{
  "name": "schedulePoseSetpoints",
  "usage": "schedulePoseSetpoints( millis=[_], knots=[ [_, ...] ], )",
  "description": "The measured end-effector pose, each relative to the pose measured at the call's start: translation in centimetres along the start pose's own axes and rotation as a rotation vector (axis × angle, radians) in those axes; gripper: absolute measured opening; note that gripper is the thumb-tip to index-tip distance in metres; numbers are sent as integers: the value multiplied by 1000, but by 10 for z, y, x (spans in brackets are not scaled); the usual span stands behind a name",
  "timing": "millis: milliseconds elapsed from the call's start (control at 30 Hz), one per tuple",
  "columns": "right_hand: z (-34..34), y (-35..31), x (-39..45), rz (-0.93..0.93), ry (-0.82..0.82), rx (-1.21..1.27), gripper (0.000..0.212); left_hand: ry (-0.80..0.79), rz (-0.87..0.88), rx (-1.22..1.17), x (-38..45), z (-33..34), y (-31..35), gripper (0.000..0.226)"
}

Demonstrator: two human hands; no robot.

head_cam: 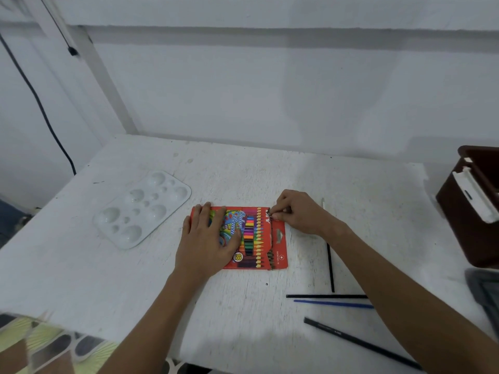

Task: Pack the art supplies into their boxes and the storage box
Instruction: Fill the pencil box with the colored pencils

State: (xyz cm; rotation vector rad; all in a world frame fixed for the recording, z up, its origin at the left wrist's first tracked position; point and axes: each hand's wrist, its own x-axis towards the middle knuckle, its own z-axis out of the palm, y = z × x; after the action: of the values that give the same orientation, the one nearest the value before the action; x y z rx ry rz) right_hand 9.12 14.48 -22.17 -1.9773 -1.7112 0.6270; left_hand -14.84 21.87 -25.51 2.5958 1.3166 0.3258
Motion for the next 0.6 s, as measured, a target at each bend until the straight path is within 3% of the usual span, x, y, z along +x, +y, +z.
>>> schedulePoseSetpoints(
  millis=[167,433,600],
  knots=[
    [-1,-7,-7,-18,18,-29,26,-27,22,56,-1,-1,2,82],
    [-6,-9,-67,111,197,7,28,-28,70,55,-4,-7,2,84],
    [-19,-10,-141,209,98,-16,20,-13,97,83,0,-3,-2,80]
  ],
)
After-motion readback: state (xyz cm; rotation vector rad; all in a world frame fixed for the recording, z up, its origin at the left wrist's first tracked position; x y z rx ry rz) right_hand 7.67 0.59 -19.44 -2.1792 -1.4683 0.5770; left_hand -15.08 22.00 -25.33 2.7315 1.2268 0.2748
